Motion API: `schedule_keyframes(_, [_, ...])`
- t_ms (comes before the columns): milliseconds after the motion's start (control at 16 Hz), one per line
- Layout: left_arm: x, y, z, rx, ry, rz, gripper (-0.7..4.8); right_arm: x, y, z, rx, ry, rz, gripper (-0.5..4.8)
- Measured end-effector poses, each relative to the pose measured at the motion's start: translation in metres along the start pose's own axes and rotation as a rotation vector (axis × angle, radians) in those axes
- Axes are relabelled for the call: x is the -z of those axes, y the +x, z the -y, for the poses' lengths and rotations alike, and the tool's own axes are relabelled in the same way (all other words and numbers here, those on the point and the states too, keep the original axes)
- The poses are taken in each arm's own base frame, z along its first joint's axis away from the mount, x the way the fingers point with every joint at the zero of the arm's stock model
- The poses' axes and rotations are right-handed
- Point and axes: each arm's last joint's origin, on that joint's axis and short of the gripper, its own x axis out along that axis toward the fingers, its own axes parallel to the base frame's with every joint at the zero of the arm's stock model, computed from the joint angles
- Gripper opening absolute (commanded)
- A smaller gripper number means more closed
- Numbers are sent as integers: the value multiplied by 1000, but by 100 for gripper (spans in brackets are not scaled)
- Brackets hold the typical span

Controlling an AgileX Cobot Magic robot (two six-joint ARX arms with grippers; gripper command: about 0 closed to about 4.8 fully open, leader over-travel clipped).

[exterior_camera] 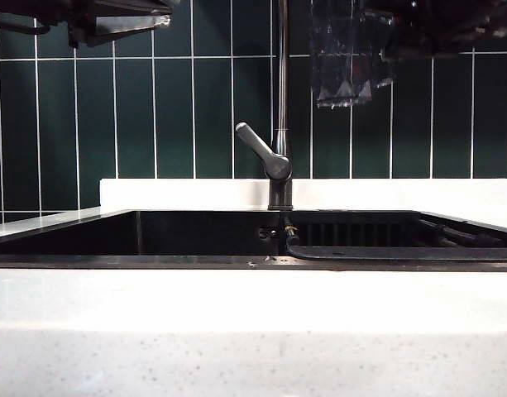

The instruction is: Pick up the mug next to the sink, go to the faucet to get some water, pour the water into the sink, and finally put the mug back to its place.

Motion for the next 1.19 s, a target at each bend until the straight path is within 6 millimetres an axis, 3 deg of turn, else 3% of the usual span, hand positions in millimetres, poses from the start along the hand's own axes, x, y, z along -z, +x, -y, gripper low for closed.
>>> schedule_keyframes(250, [0, 8, 7, 37, 36, -1, 120, 21, -11, 5, 34, 32, -24, -7])
schedule_keyframes(375, [0, 10, 9, 43, 45, -1, 119, 21, -16, 15, 74, 39, -2, -7])
schedule_keyframes(688, [1, 22, 18, 63, 82, -2, 119, 28, -26, 67, 227, 66, -6, -7])
schedule_keyframes(1001, [9, 26, 12, 51, 64, -19, 114, 27, -33, 112, 329, 57, -3, -7])
schedule_keyframes(1189, [12, 33, 14, 72, 64, -20, 114, 43, -26, 137, 341, 71, -61, -7])
